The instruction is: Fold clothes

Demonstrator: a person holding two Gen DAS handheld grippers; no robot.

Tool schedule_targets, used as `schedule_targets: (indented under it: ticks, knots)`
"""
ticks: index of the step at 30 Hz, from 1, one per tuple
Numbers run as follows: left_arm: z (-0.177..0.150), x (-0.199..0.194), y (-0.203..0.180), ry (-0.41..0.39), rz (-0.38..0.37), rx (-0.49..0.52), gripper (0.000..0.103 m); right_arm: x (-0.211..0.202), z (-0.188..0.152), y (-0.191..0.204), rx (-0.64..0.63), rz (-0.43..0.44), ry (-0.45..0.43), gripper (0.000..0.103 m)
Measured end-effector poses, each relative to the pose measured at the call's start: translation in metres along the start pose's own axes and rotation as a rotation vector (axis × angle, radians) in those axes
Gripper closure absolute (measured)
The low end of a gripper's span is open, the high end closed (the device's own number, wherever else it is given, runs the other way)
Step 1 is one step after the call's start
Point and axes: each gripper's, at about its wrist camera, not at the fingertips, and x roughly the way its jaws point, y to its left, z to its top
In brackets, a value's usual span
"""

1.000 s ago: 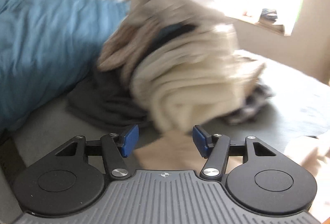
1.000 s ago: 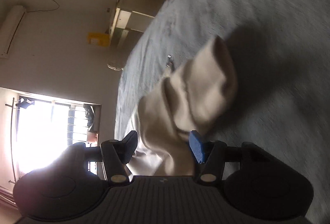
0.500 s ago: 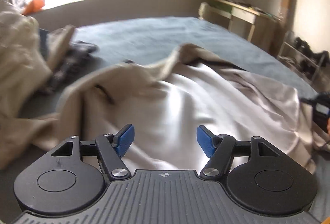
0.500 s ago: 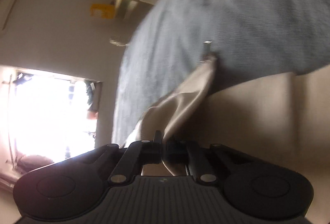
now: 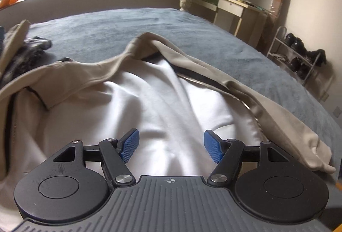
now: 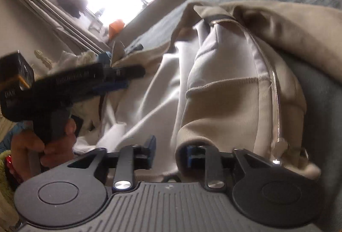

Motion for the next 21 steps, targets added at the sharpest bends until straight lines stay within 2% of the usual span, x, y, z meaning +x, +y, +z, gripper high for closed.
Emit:
schedule_targets:
  ticks: [3,5,6,9,11,12,15,17,19,21]
  knots:
    - [-0.004,0.023,-0.016,0.026,0.027,0.032,0.036,-0.025,-0.012,-0.012,0.107,0.025,-0.036,0.053]
    - [-0.01,0.039,-0.023,0.055,0.06,0.042,0.036,-0.049,-0.018,-0.028,0.207,0.068,-0.085,0.038]
    - [-0.013,0.045,-0.023,0.078,0.069,0.036,0.036,-0.063,-0.02,-0.041,0.27,0.102,-0.125,0.034]
    - [-0.025,0.059,-0.02,0.143,0.091,0.001,0.036,-0.104,-0.025,-0.077,0.459,0.206,-0.243,0.029]
    - [-0.032,0.062,-0.017,0.148,0.099,-0.005,0.034,-0.125,-0.028,-0.108,0.611,0.248,-0.333,0.027]
    - [-0.035,0.061,-0.017,0.135,0.098,0.004,0.034,-0.129,-0.029,-0.127,0.709,0.233,-0.369,0.027]
    - [-0.04,0.058,-0.018,0.104,0.098,0.024,0.032,-0.121,-0.021,-0.175,0.941,0.108,-0.392,0.028]
    - [-0.043,0.057,-0.018,0.091,0.096,0.033,0.031,-0.107,-0.008,-0.198,1.042,0.085,-0.401,0.039]
    - [-0.043,0.057,-0.017,0.085,0.087,0.035,0.03,-0.099,0.014,-0.208,1.076,0.07,-0.424,0.041]
    - [-0.043,0.056,-0.015,0.084,0.074,0.034,0.03,-0.094,0.045,-0.208,1.014,-0.051,-0.436,0.056]
